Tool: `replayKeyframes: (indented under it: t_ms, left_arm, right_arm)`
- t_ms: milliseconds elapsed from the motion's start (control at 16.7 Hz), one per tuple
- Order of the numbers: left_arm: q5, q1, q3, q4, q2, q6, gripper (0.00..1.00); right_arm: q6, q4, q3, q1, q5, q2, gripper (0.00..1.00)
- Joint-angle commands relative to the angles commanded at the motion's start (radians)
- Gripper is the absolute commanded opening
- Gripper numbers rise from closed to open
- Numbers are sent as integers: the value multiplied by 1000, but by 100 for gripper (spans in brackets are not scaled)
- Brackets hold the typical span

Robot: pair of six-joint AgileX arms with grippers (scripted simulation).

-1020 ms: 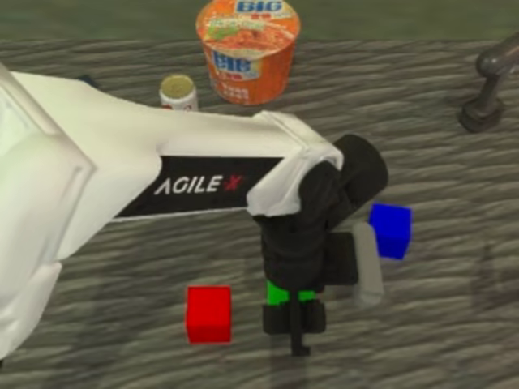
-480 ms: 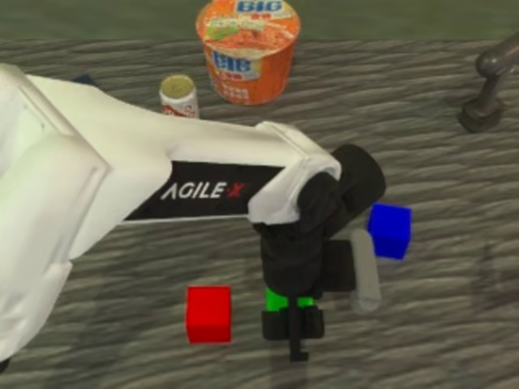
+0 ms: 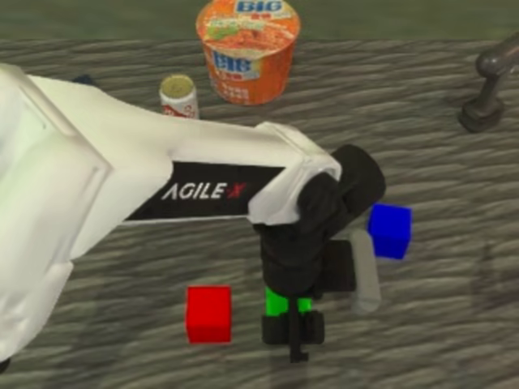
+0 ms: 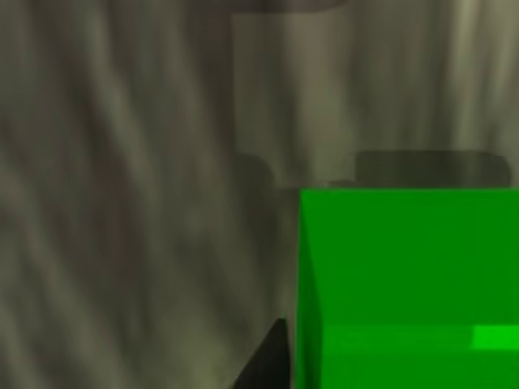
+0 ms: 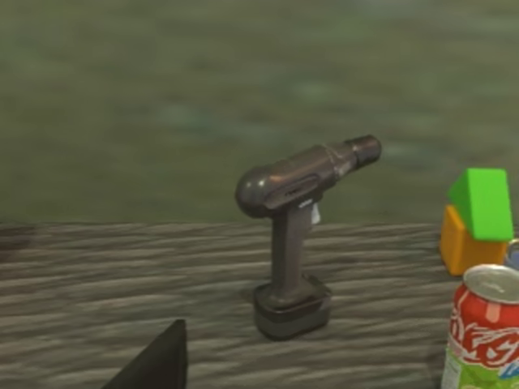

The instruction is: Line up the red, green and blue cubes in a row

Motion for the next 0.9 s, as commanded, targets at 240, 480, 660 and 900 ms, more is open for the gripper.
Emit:
replayKeyframes:
  t_ms: [240, 480, 660, 900]
  left_arm:
    - [0, 0, 0, 0, 0, 0, 100]
    - [0, 0, 0, 0, 0, 0, 100]
    - [0, 1, 0, 0, -1, 0, 100]
    - [0, 5, 46, -72, -25, 2, 100]
  right_arm:
    - [0, 0, 0, 0, 0, 0, 100]
    - [0, 0, 0, 0, 0, 0, 100]
    - [0, 0, 0, 0, 0, 0, 100]
    - [0, 0, 0, 0, 0, 0, 100]
